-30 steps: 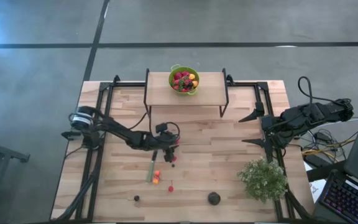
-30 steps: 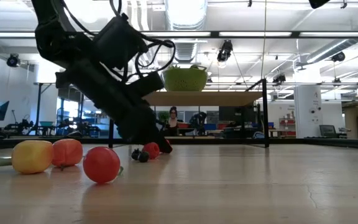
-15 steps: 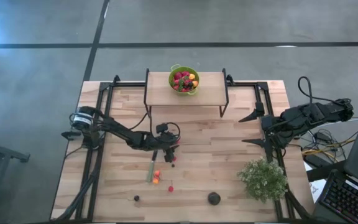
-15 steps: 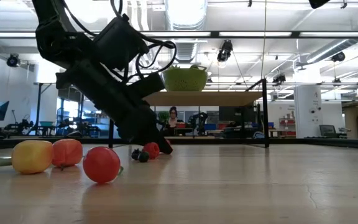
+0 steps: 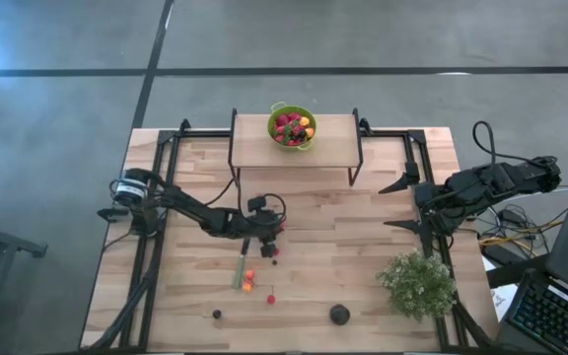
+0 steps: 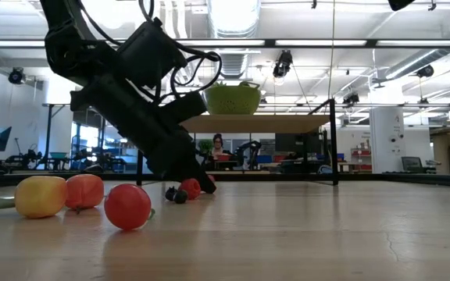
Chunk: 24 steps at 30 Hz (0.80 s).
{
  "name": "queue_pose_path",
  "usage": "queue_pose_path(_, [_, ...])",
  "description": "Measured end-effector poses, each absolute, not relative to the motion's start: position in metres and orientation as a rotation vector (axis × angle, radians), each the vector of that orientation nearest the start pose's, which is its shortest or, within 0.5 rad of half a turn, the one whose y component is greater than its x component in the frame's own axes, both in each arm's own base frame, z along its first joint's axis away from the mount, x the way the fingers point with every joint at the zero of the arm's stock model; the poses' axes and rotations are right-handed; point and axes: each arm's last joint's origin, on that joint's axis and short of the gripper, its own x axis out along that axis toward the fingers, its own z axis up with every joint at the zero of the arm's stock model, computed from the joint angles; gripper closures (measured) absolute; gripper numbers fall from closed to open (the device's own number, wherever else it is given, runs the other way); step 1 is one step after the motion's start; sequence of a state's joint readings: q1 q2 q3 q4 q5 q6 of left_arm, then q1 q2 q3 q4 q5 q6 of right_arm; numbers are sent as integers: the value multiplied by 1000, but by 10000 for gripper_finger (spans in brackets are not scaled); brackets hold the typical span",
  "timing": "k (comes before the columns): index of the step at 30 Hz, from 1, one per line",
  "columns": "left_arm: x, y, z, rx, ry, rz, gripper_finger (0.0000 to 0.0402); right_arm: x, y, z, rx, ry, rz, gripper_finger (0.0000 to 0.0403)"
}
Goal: Pick & Place Fruit
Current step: Put the red cherry into the green colander on the shelf
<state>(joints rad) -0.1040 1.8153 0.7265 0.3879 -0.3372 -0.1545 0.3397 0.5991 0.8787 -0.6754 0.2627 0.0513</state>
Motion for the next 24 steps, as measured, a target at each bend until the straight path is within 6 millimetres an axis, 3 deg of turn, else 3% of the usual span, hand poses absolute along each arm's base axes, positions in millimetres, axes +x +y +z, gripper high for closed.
queue_pose_path(11, [324, -26, 120, -32, 674, 213, 283, 105, 29, 341, -67, 380, 66, 40])
queue_pose_path(24, [337, -28, 188, -72, 451, 172, 283, 105, 29, 341, -67, 379, 66, 39])
